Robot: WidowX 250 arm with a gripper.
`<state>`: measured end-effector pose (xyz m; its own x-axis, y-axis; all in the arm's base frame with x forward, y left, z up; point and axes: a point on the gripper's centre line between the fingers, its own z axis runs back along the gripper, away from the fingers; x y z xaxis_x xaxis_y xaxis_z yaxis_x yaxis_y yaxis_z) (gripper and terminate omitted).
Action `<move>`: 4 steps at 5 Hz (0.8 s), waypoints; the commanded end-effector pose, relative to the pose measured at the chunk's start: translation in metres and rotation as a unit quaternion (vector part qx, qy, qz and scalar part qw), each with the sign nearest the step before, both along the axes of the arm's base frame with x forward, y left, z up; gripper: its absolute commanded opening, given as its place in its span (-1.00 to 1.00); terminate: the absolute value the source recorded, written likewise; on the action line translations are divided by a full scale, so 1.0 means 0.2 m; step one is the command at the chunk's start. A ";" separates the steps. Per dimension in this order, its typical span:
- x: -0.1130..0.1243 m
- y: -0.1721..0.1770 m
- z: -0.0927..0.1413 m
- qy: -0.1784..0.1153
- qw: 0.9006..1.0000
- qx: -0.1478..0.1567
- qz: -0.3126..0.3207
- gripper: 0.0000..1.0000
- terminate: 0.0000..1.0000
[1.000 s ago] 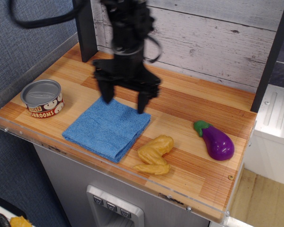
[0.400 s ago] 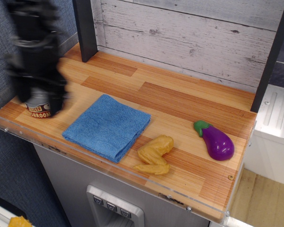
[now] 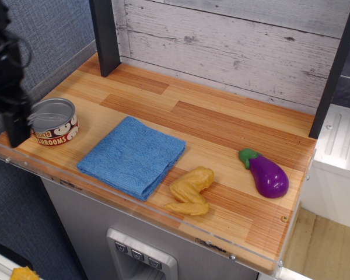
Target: Slide the can against the wall behind the blue rag.
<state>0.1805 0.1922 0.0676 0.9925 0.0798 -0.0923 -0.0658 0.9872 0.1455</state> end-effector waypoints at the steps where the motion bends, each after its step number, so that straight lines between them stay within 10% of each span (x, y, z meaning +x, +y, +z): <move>1: 0.11 0.14 -0.06 -0.013 0.995 0.035 -0.089 1.00 -1.00; 4: 0.29 0.12 -0.13 -0.007 0.979 -0.012 -0.202 1.00 -1.00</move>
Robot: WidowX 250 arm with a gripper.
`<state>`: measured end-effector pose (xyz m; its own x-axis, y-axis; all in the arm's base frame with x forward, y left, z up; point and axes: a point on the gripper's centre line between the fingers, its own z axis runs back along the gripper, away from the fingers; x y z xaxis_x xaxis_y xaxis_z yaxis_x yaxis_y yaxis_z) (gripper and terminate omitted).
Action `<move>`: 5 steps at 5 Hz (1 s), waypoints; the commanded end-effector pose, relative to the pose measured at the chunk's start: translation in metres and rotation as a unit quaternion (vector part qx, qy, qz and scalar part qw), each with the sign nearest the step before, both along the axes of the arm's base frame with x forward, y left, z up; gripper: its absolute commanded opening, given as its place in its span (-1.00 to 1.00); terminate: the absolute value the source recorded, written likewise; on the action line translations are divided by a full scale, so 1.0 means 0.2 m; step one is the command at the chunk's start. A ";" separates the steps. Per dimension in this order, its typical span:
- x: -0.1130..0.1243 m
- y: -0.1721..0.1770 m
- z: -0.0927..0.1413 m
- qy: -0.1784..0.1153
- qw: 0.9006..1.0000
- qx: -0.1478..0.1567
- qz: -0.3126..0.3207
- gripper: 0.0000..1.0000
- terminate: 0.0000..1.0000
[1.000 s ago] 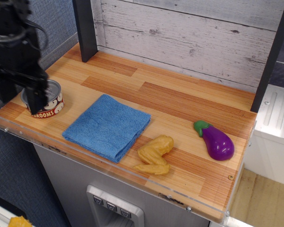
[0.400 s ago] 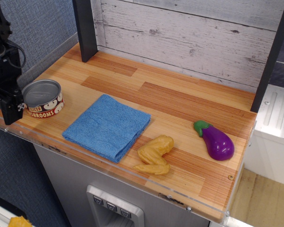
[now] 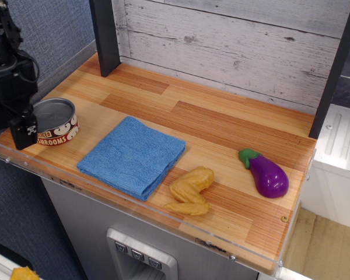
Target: Slide the can against the wall behind the blue rag.
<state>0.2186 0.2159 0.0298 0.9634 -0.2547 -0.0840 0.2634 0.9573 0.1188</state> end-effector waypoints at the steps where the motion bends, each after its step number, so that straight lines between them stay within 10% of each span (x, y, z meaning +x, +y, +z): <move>1: 0.15 -0.01 0.06 0.004 0.998 -0.004 -0.067 1.00 -1.00; 5: 0.40 -0.15 0.04 -0.012 0.989 -0.020 -0.147 1.00 -1.00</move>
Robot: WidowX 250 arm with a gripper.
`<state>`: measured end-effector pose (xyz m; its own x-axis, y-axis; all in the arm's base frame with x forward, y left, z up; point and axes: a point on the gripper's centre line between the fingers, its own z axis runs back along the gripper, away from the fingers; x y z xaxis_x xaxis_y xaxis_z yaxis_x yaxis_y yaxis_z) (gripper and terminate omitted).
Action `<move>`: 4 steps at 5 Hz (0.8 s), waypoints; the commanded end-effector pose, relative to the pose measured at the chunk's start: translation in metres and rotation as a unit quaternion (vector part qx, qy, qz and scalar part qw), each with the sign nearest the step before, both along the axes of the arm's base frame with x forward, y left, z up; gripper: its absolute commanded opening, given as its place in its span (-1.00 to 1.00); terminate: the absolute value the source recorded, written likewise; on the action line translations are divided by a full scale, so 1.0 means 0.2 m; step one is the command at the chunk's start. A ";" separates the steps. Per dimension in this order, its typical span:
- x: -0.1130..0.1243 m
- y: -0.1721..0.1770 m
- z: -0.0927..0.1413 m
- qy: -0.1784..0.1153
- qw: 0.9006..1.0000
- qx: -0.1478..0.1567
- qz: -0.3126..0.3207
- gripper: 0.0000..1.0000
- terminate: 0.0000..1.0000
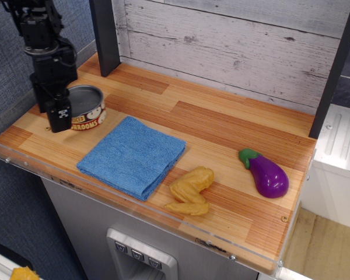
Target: Slide the can against the wall behind the blue rag.
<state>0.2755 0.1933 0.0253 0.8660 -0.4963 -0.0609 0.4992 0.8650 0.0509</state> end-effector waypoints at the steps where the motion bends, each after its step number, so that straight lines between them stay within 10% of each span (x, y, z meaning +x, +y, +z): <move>1: 0.18 -0.07 0.08 -0.030 0.999 0.018 -0.020 1.00 -1.00; 4: 0.36 -0.21 0.06 -0.040 0.998 0.000 -0.042 1.00 -1.00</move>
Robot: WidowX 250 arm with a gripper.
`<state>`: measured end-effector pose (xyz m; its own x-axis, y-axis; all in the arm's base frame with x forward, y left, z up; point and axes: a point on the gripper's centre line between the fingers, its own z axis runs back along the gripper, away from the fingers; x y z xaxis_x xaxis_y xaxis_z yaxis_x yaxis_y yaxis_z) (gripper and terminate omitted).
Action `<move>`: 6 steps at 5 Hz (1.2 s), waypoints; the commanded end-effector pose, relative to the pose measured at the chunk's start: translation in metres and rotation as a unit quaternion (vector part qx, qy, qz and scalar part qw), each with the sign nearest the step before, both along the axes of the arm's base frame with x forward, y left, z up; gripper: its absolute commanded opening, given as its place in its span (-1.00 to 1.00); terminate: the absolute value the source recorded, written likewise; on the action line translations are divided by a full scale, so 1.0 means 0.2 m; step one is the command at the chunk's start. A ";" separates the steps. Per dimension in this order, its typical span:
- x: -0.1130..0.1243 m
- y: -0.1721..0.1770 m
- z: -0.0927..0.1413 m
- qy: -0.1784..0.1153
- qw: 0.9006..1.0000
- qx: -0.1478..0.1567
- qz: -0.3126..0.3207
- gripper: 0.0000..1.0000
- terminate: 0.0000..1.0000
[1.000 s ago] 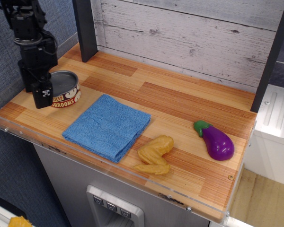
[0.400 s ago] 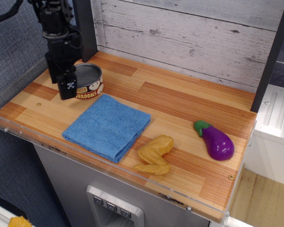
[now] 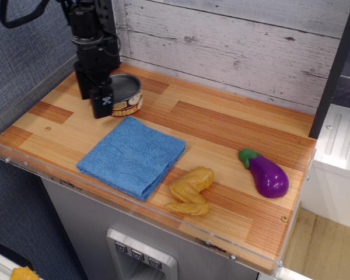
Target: Slide the can against the wall behind the blue rag.
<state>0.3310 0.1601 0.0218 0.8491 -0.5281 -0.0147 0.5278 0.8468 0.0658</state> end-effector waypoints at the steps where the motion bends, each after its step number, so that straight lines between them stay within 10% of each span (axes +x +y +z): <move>1: 0.13 -0.09 0.08 -0.019 0.999 0.006 -0.046 1.00 -1.00; 4: 0.25 -0.26 0.16 -0.037 0.996 -0.003 -0.082 1.00 -1.00; 6: 0.11 -0.17 0.26 -0.044 0.999 0.026 0.010 1.00 -1.00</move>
<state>0.3460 0.1272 0.0514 0.8649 -0.5020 -0.0012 0.4991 0.8596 0.1095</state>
